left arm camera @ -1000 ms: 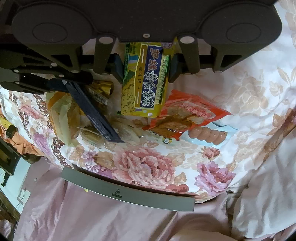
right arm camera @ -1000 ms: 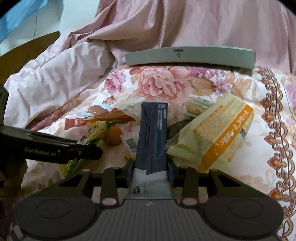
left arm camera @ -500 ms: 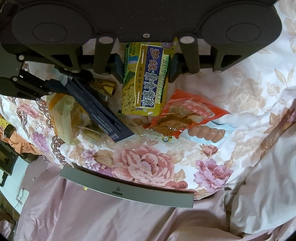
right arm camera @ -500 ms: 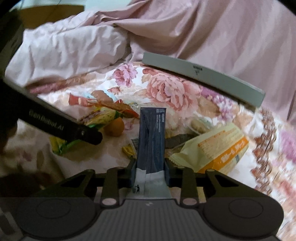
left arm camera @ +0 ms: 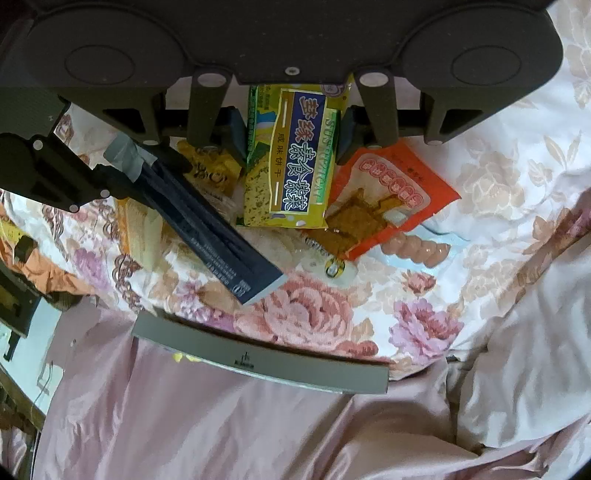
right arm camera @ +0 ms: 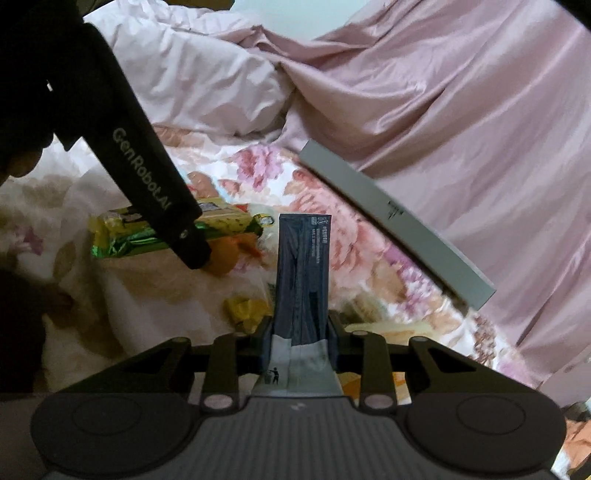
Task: Organize snacks
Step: 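Carry both held packs over the grey tray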
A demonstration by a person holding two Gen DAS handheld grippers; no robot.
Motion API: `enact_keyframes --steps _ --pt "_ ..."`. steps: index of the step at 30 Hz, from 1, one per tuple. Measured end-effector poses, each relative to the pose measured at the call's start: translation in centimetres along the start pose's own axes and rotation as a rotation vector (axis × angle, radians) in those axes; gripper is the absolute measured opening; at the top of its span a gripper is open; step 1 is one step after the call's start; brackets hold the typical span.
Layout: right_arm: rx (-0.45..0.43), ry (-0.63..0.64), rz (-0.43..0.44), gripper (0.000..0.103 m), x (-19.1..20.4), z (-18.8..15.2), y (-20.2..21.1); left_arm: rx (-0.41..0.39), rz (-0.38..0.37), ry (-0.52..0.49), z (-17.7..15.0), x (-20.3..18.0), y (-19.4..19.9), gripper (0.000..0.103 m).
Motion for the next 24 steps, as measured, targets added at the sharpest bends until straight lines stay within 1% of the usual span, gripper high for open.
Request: enact_keyframes --steps 3,5,10,15,19,22,24 --pt "-0.035 -0.024 -0.003 0.032 -0.6 0.7 0.3 -0.020 -0.002 0.012 0.6 -0.1 0.3 0.051" --pt "-0.054 -0.050 0.011 0.032 -1.1 1.2 0.5 -0.030 -0.001 0.018 1.2 -0.1 0.5 0.051" --pt "-0.050 -0.191 0.084 0.033 -2.5 2.1 0.8 -0.057 0.007 0.032 2.5 -0.1 1.2 0.051" --pt "-0.072 -0.242 0.111 0.033 -3.4 2.8 1.2 -0.073 0.026 0.051 3.6 0.2 1.6 0.051" --pt "-0.099 -0.244 0.099 0.033 -4.2 3.8 1.1 -0.091 0.045 0.059 5.4 0.6 1.1 0.051" --pt "-0.125 -0.250 0.070 0.033 -5.7 4.6 0.5 -0.115 0.062 0.061 7.7 0.8 0.5 0.051" --pt "-0.149 -0.266 0.045 0.033 -7.3 5.5 -0.2 -0.138 0.075 0.070 9.5 0.8 0.0 0.051"
Point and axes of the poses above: each gripper's, at about its wrist camera, not at the fingertips, and y roughly against the way its jaws point, x to its left, z to its top, the point moved 7 cm from there along -y, roughly the way its jaws point, and after that the axes turned 13 degrees about -y, right-handed, at the moved point
